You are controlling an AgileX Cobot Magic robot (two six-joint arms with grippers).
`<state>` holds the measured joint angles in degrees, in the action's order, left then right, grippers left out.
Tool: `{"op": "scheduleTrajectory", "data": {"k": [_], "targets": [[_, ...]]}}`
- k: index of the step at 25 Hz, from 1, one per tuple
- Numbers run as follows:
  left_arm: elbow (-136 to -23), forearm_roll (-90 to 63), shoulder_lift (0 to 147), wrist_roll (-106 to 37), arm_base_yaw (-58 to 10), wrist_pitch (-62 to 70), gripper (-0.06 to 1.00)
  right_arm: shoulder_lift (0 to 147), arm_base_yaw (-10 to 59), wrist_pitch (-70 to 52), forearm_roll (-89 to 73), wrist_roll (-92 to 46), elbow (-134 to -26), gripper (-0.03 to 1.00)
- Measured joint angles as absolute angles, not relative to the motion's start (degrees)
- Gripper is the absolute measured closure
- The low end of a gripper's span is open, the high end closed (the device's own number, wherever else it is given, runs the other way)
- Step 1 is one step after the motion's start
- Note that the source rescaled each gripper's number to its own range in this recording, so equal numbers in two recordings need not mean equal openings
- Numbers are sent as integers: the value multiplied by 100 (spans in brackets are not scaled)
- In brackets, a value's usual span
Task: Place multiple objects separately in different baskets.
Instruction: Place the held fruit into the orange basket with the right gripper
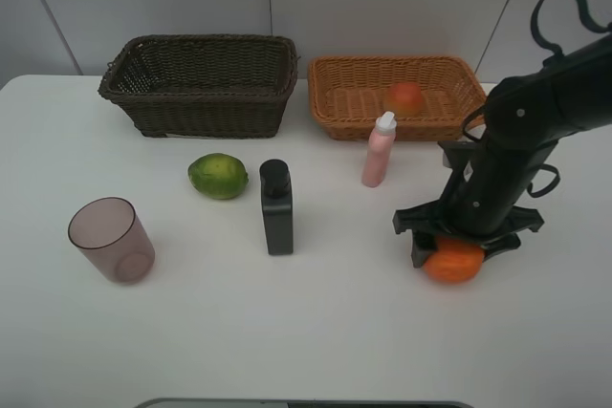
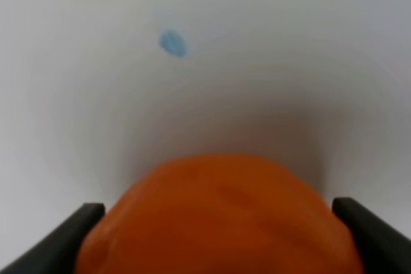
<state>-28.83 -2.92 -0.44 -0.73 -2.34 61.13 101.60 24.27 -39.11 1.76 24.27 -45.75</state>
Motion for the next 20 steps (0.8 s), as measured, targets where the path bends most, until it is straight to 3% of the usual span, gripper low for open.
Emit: {"op": "scheduleTrajectory", "data": {"k": [11,20], "targets": [[-2883,-292,-44,-73,-234,6113,-4,10120,2269,-5694,718,1728,-6675,40],[-2883,-292,-44,-73,-234,6113,-4,10621,1750,-6102,1324,1645,-8498,40]]}}
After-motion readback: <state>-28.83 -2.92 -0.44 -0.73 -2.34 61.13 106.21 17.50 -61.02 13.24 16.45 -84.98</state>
